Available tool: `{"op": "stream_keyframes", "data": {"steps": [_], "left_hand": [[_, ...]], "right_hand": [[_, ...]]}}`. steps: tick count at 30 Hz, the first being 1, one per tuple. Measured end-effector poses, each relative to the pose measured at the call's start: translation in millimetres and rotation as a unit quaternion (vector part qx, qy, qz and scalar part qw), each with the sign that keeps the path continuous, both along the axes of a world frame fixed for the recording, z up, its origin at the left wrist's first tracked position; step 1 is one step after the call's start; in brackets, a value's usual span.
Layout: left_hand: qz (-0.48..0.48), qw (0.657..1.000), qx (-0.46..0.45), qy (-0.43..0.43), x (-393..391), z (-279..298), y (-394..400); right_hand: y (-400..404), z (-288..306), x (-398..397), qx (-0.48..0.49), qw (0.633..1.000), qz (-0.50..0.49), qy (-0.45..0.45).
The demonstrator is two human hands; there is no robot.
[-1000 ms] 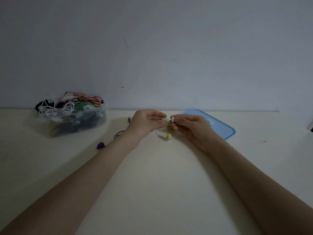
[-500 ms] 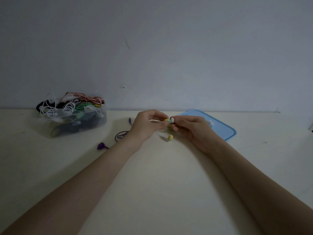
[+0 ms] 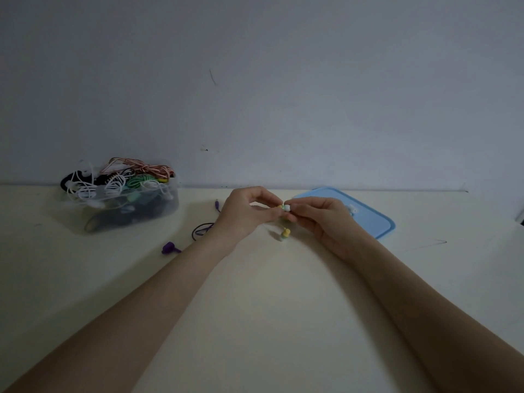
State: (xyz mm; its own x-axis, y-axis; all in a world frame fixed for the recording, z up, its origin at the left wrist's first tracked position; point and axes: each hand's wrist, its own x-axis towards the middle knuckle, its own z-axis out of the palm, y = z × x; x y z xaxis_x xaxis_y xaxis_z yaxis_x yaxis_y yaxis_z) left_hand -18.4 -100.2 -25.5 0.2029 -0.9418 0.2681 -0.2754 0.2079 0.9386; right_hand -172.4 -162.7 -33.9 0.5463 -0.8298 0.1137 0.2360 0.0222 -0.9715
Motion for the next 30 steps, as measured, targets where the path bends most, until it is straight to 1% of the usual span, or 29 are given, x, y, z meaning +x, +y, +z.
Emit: {"op": "stream_keyframes", "data": {"steps": [3,5,10,15,19,23,30], "left_hand": [[-0.008,1.0,-0.001,-0.028,0.2,1.7,1.2],[-0.015,0.999,-0.012,-0.027,-0.4,3.1,2.2],[-0.032,0.999,-0.023,0.014,-1.1,5.5,4.9],[-0.026,0.998,-0.019,0.061,-1.6,2.6,3.2],[-0.018,0.992,-0.003,0.127,-3.5,-2.0,1.5],[-0.027,0.981,0.016,0.192,-7.0,-4.6,-0.3],[-0.024,0.978,0.021,0.208,-3.3,-0.3,1.3]], "right_hand": [[0.9,0.0,0.4,-0.031,0.999,-0.013,0.029],[0.5,0.6,0.0,-0.027,0.999,-0.014,0.027],[2.2,5.7,-1.9,0.023,1.0,0.009,0.001],[4.5,10.7,-2.0,0.058,0.998,0.015,-0.009],[4.8,12.9,-1.5,0.073,0.997,0.016,-0.015],[5.0,13.0,-1.4,0.068,0.997,0.015,-0.017],[4.4,15.9,1.4,0.059,0.998,-0.001,-0.037]]}}
